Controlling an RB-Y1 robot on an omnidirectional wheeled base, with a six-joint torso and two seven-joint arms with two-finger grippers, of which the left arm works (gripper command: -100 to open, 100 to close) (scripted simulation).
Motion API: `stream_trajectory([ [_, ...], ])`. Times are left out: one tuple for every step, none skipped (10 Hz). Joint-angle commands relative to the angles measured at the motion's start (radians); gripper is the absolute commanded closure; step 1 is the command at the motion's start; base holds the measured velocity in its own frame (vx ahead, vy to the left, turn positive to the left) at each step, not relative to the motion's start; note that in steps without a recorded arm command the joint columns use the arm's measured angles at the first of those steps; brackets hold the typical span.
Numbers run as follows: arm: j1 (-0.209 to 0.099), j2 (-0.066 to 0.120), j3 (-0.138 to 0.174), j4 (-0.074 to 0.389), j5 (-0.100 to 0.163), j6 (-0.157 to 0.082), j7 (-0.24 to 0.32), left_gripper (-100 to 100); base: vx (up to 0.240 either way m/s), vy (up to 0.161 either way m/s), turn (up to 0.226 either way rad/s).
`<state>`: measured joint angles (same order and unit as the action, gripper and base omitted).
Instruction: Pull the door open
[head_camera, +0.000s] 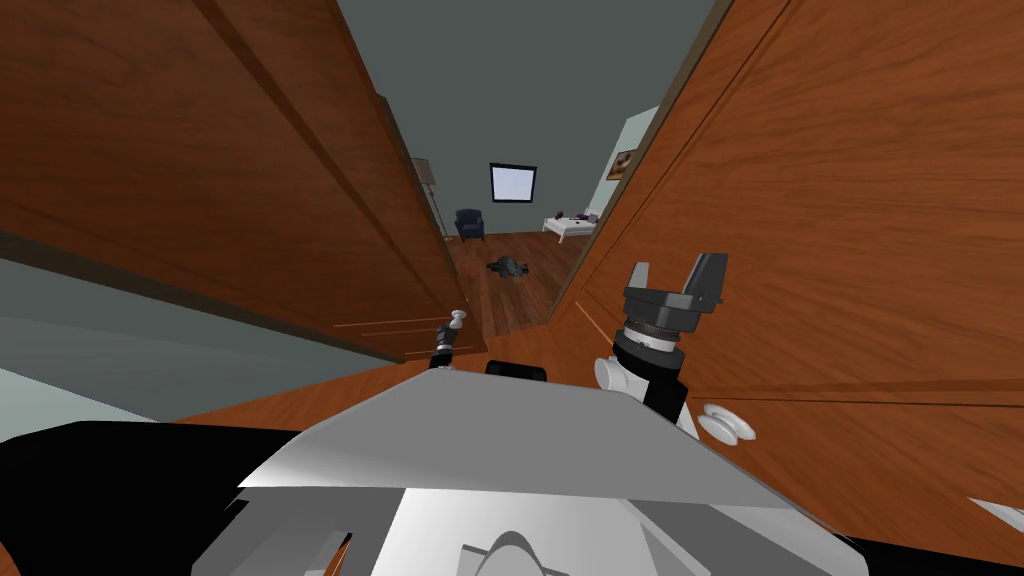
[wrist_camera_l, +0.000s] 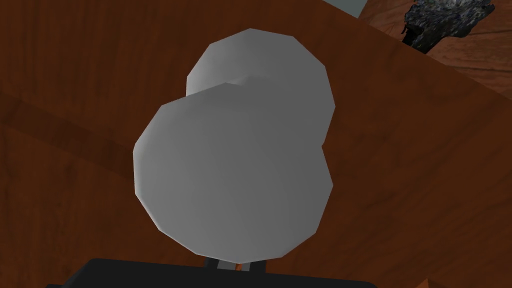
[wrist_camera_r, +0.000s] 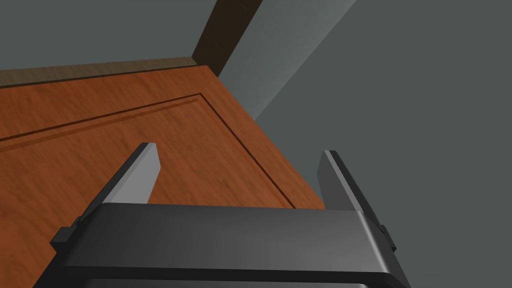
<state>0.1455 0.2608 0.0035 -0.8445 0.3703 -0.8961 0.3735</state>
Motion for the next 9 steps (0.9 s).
stream_trajectory([
  [-0.032, -0.011, -0.017, 0.003, -0.010, -0.038, 0.007, 100, 0.009, -0.008, -0.009],
  [-0.034, -0.012, -0.028, 0.000, 0.015, -0.033, 0.049, 100, -0.026, 0.016, -0.077],
  [-0.034, -0.012, -0.028, 0.000, 0.015, -0.033, 0.049, 100, -0.036, 0.034, -0.048],
  [-0.001, -0.007, -0.016, 0.001, 0.041, -0.013, 0.074, -100, -0.039, 0.043, -0.024],
  [0.002, -0.008, -0.021, -0.004, 0.052, -0.011, 0.097, -100, -0.067, 0.031, -0.047],
  [0.004, -0.009, -0.026, -0.010, 0.064, -0.010, 0.120, -100, -0.077, -0.025, -0.097],
  [0.007, -0.010, -0.032, -0.017, 0.078, -0.008, 0.150, -100, -0.086, -0.033, -0.068],
  [0.007, -0.010, -0.032, -0.017, 0.078, -0.008, 0.150, -100, -0.072, -0.036, -0.078],
  [0.011, -0.012, -0.038, -0.024, 0.094, -0.006, 0.181, -100, -0.071, -0.028, -0.065],
])
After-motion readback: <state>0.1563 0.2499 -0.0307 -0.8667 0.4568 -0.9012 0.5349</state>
